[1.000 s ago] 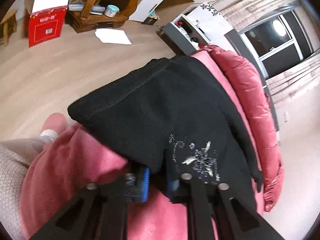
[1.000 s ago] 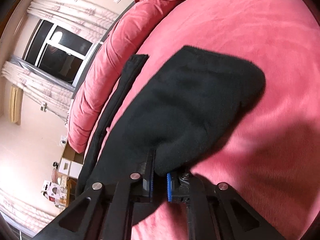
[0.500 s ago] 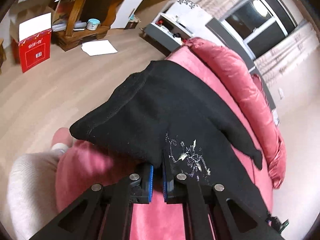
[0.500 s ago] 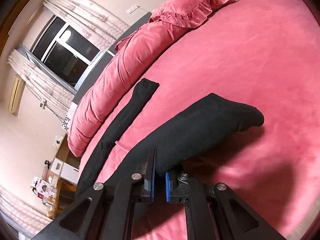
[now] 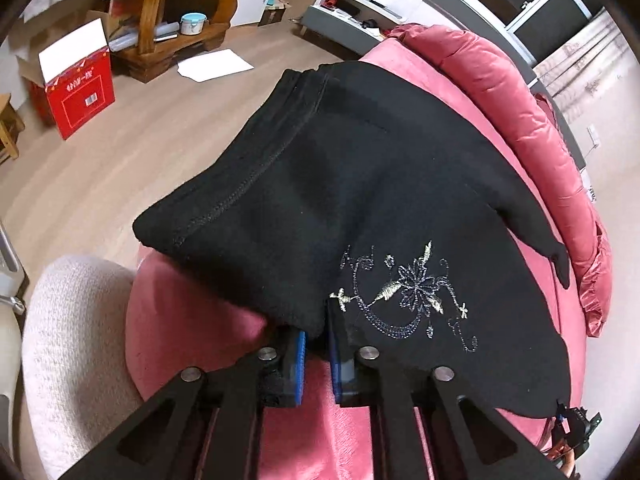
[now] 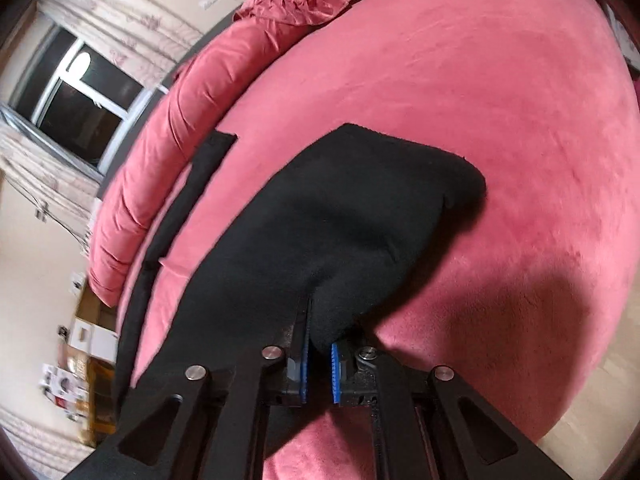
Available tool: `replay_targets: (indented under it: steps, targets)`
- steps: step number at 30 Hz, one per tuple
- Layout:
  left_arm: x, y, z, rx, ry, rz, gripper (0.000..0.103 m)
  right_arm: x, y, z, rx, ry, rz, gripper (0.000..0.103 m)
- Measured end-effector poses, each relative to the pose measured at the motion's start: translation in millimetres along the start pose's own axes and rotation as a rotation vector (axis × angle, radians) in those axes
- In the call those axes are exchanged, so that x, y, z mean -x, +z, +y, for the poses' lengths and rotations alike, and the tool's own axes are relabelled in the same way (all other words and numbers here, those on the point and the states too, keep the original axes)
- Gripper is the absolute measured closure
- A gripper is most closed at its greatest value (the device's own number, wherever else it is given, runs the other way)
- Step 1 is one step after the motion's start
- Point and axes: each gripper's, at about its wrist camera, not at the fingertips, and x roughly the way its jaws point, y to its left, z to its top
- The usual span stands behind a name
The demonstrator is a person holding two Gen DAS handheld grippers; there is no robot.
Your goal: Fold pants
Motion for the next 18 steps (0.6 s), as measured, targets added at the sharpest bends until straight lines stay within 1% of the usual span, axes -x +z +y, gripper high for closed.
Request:
replay_targets:
  steps: [1, 2, 4, 5, 6, 7, 9, 11, 12, 14, 16, 18]
  targets:
    - [0, 0, -1, 0.003, 0.003, 0.006, 0.085, -1, 1, 1, 0.002, -0.011, 0.002, 0.091]
    - [0, 0, -2, 0.01, -0.011, 0.021, 0.083, 0, 1, 0, -0.004, -0.019, 0.0, 0.084]
    - [0, 1, -2, 0.021, -0.037, 0.054, 0.079, 8, 0, -4, -0.029, -0.044, -0.03, 0.08]
    - [3, 1, -4, 0.032, -0.053, 0.066, 0.079, 12, 0, -7, -0.044, -0.062, -0.048, 0.079]
    - [8, 2, -5, 0.041, -0.063, 0.057, 0.079, 17, -1, -8, -0.056, -0.078, -0.068, 0.079]
    - [16, 1, -6, 0.047, -0.072, 0.034, 0.078, 23, -1, -8, -0.055, -0.098, -0.088, 0.077]
    - [35, 0, -10, 0.05, -0.072, -0.048, 0.077, 33, -2, -5, -0.033, -0.151, -0.125, 0.074]
    - [55, 2, -9, 0.059, -0.061, -0.147, 0.068, 44, -3, 5, -0.001, -0.181, -0.175, 0.073]
    - [63, 4, -8, 0.067, -0.056, -0.185, 0.067, 51, -4, 14, 0.028, -0.195, -0.206, 0.073]
    - [79, 7, 0, 0.105, -0.054, -0.256, 0.066, 59, -5, 32, 0.087, -0.205, -0.252, 0.073]
    - [87, 13, 7, 0.144, -0.042, -0.304, 0.065, 64, -6, 56, 0.161, -0.187, -0.283, 0.072]
    - [92, 16, 18, 0.186, -0.019, -0.331, 0.065, 62, -10, 80, 0.241, -0.152, -0.281, 0.063]
